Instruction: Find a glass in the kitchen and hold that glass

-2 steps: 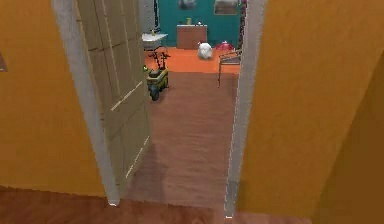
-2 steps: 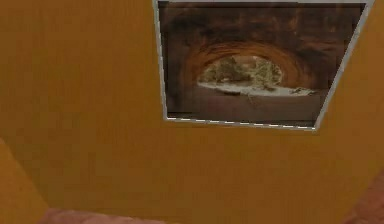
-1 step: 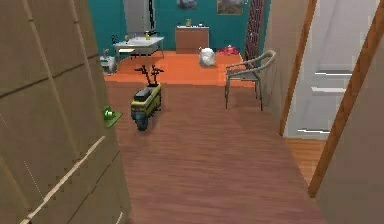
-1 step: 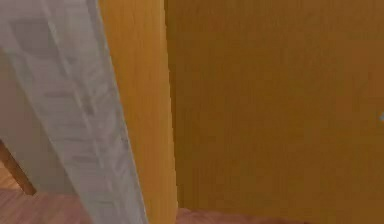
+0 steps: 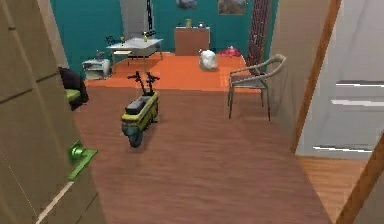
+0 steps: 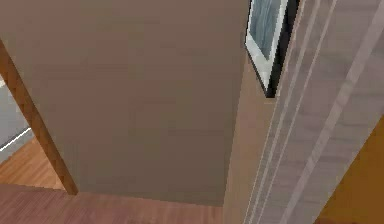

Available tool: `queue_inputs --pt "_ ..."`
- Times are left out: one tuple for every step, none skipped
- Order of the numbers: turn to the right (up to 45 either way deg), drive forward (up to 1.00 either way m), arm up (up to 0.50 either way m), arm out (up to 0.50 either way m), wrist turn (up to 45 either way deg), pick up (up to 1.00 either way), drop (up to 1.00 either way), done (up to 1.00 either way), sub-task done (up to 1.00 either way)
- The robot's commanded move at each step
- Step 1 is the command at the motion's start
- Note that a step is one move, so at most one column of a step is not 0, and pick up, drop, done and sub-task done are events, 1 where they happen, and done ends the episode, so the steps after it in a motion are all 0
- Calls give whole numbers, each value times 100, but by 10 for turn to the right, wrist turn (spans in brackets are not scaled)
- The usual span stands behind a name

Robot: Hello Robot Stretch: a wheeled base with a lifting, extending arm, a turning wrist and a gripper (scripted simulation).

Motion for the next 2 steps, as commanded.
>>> queue_inputs --pt "-30 0 0 0 0 0 0 0 0" --pt "0 90 0 0 0 0 0 0 0"
